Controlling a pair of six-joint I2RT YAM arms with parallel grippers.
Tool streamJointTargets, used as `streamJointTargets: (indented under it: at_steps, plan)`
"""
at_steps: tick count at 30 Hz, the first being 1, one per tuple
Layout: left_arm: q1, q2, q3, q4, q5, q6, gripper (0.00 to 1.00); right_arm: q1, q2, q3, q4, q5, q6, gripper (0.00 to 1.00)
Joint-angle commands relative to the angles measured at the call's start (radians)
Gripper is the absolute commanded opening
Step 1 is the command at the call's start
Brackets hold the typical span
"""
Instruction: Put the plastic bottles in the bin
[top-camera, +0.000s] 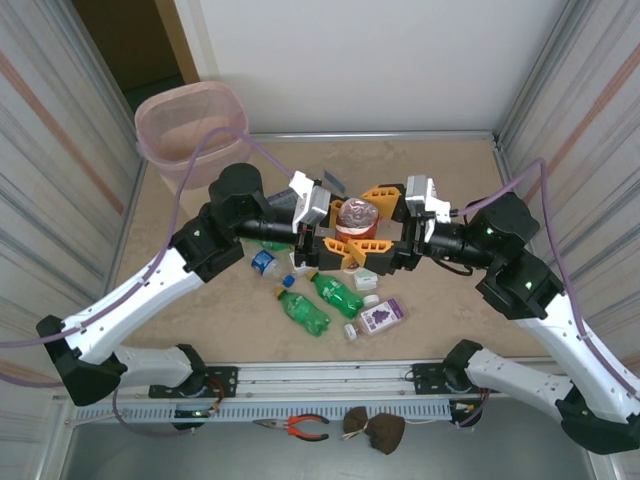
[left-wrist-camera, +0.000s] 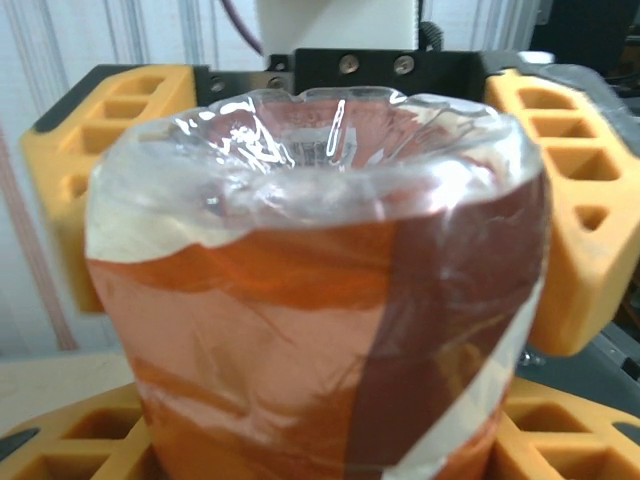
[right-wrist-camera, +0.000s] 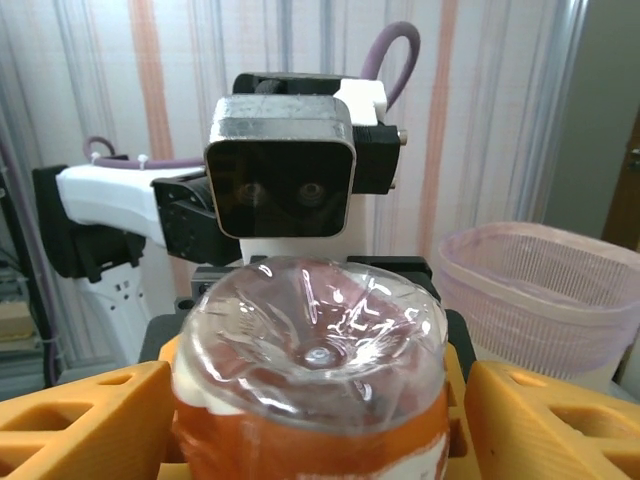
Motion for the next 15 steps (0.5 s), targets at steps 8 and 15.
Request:
streamJointTargets:
  at_steps: [8,15]
  plan:
    - [0.012,-0.065,0.022,-0.168,-0.369,0.097,0.57,0.007,-0.098,-0.038,-0.08,0.16,-0.018,0.79]
    - [0.15,-0.049,0.091,-0.303,-0.547,0.089,0.56,0.006,-0.117,-0.046,-0.104,0.212,-0.029,0.79]
